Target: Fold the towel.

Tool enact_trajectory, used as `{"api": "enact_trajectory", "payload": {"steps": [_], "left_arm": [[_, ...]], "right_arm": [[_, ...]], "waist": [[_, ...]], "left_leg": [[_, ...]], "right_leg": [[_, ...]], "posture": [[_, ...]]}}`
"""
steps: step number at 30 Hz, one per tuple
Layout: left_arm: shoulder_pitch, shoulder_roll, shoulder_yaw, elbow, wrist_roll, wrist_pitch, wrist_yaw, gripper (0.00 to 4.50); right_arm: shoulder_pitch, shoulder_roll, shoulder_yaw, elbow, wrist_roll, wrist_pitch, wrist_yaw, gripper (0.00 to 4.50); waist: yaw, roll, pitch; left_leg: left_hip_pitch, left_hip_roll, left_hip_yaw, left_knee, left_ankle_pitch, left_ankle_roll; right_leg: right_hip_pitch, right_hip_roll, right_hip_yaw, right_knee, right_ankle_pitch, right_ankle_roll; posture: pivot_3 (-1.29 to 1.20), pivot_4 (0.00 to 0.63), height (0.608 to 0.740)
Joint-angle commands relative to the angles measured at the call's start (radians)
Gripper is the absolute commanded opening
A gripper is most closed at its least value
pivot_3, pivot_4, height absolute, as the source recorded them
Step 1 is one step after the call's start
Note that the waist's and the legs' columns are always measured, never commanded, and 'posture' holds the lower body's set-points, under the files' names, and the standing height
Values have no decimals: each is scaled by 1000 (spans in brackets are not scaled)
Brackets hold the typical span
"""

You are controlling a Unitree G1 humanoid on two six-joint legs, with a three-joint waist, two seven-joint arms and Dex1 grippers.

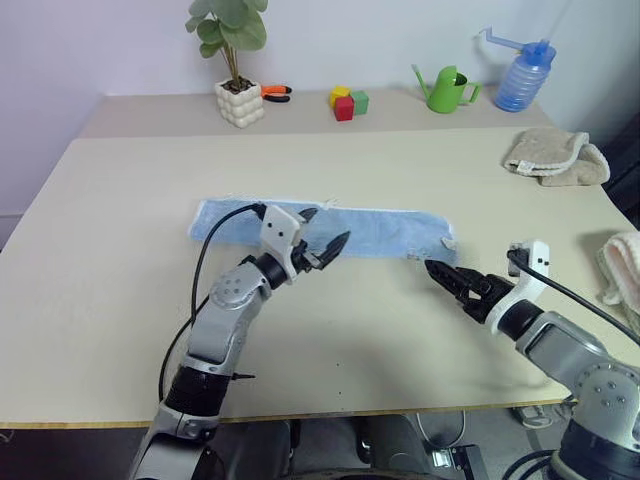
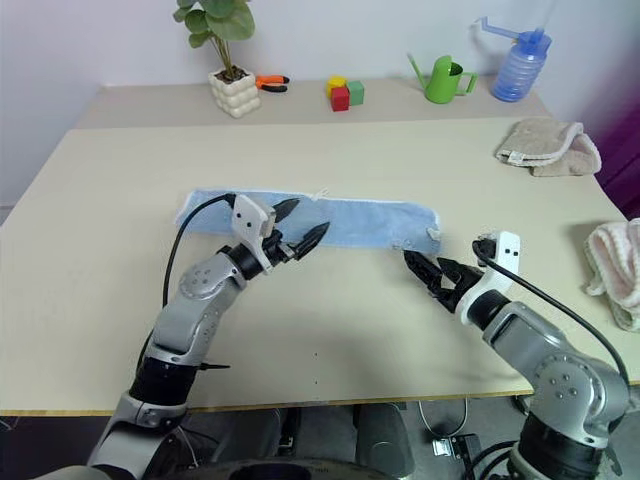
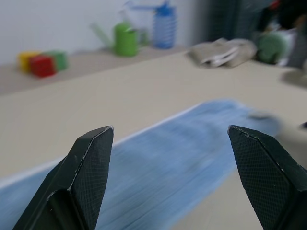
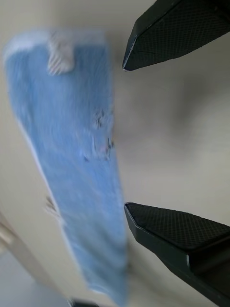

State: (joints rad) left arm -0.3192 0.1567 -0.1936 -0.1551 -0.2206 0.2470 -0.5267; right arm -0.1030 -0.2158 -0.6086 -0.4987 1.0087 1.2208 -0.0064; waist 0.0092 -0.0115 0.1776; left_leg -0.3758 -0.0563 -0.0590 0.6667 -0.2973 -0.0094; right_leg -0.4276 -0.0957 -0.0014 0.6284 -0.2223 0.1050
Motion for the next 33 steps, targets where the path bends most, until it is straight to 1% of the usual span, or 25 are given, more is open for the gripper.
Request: {"api": "enact_trajectory", "payload": {"steps": [1,6,9,12,14,15,19,21,23,26,29,33], "left_arm": [[11,19,-50,-53,9,-40,-54,3895],[31,37,-47,-93,-41,-10,-99,3895],[46,60,-47,-113,-45,0,-116,3895],[56,74,-42,-121,-34,6,-108,3895],[64,79,-40,-127,-34,9,-103,3895],[66,80,-41,-128,-35,10,-102,3895],[85,85,-46,-144,-29,16,-93,3895],[91,86,-48,-146,-26,17,-89,3895],[94,86,-50,-146,-24,16,-88,3895],[94,87,-52,-141,-24,17,-85,3895],[90,86,-56,-129,-21,11,-85,3895],[82,88,-71,-117,-8,-1,-94,3895]], "right_arm": [[-66,88,-42,52,61,-8,-198,4455],[-155,158,-59,160,106,-62,-339,4455],[-199,162,-63,244,105,-108,-384,4455],[-234,148,-60,324,89,-163,-401,3606],[-250,135,-55,358,79,-197,-397,2741],[-252,130,-51,367,78,-208,-395,2085],[-256,99,-44,367,65,-267,-382,126],[-251,78,-51,358,72,-290,-373,48],[-235,21,-27,326,41,-300,-337,48],[-226,-119,15,303,-25,-309,-248,48],[-247,-238,54,324,-93,-332,-169,48],[-278,-386,189,327,-206,-353,-13,48]], "waist": [[0,1,-1],[-1,2,-1],[-6,2,-2],[-10,3,-2],[-12,3,-2],[-14,3,-2],[-20,3,-2],[-18,3,-2],[-18,3,-2],[-20,5,-2],[-20,5,-1],[-24,5,-2]], "left_leg": [[0,0,0,0,0,0],[0,0,0,0,0,1],[1,0,0,0,0,1],[1,0,0,0,0,1],[2,0,0,0,0,1],[1,0,0,0,0,1],[1,0,0,0,0,1],[1,0,-1,0,0,1],[1,0,0,0,0,1],[1,0,0,0,-1,2],[1,0,0,0,-1,2],[1,1,1,0,-1,2]], "right_leg": [[0,0,0,0,0,0],[1,1,0,0,0,0],[1,1,0,0,0,0],[2,2,0,0,0,0],[2,2,0,0,0,0],[2,2,0,0,0,0],[2,2,0,0,0,0],[2,2,0,0,0,0],[2,2,0,0,-1,0],[2,2,0,-1,-1,1],[2,2,0,-1,-1,1],[2,3,0,-1,-1,1]], "posture": [[0,150,731],[0,150,731],[0,150,731],[0,150,731],[0,150,731],[0,150,731],[0,150,731],[0,150,731],[0,150,731],[0,150,731],[0,150,731],[0,150,731]]}}
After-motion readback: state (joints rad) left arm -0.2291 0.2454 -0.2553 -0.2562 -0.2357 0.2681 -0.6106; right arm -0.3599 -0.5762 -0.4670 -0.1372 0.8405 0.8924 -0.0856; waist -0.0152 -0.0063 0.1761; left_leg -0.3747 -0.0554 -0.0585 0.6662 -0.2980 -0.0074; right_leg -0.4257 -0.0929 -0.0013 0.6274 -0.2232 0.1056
